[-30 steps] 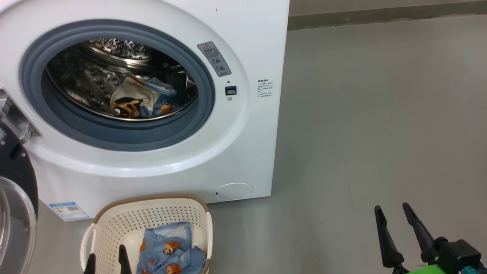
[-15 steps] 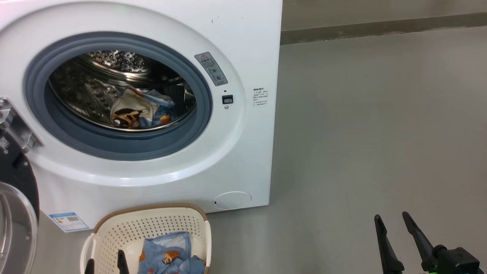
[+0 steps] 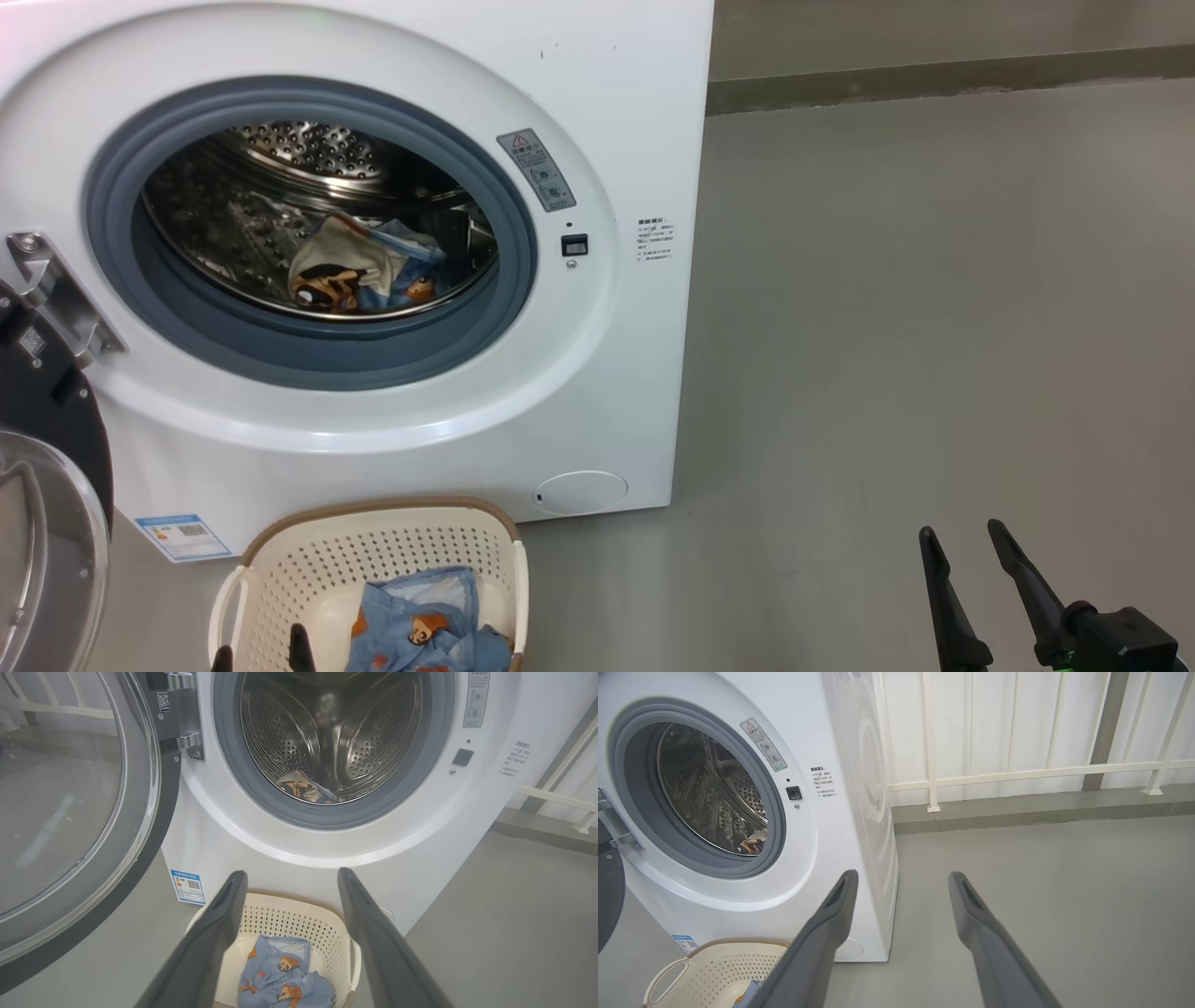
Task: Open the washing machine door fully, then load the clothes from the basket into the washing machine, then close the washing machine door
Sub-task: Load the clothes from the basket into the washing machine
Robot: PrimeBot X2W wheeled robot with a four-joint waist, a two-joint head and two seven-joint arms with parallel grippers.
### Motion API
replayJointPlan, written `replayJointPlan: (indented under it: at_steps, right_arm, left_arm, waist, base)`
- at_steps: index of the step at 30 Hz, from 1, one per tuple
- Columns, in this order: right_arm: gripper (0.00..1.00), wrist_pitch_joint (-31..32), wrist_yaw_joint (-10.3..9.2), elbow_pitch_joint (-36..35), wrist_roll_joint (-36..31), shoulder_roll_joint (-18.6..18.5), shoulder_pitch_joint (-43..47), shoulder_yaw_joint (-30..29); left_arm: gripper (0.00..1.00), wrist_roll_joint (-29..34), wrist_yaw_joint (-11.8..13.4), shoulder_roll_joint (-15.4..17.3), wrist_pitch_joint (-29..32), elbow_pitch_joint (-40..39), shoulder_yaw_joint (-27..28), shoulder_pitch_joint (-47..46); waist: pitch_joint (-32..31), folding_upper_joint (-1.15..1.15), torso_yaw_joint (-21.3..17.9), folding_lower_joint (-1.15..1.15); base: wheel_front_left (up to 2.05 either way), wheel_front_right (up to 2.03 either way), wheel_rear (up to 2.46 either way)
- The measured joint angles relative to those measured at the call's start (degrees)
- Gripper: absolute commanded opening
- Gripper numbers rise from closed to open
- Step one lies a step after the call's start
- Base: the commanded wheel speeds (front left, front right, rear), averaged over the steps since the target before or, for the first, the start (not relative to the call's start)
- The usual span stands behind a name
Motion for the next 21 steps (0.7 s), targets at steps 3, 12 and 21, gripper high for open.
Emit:
replayJointPlan:
  at_steps: [3,12,21]
  right_arm:
    - [1.00,0.0,0.00,0.0,0.0,0.0,0.0,0.0]
    - [1.00,0.0,0.00,0.0,0.0,0.0,0.2,0.1]
    - [1.00,0.0,0.00,-0.4,0.0,0.1,0.2,0.1]
  left_arm:
    - [1.00,0.0,0.0,0.0,0.0,-0.3,0.0,0.0]
    - [1.00,0.4,0.0,0.0,0.0,-0.9,-0.2,0.0]
    - [1.00,1.9,-0.6,0.0,0.0,5.3,-1.8,-1.0]
  waist:
    - [0.1,0.00,0.0,0.00]
    - [0.9,0.00,-0.5,0.00]
    - [4.2,0.00,-1.3,0.00]
  base:
    - [0.00,0.00,0.00]
    - [0.00,0.00,0.00]
    - [0.00,0.00,0.00]
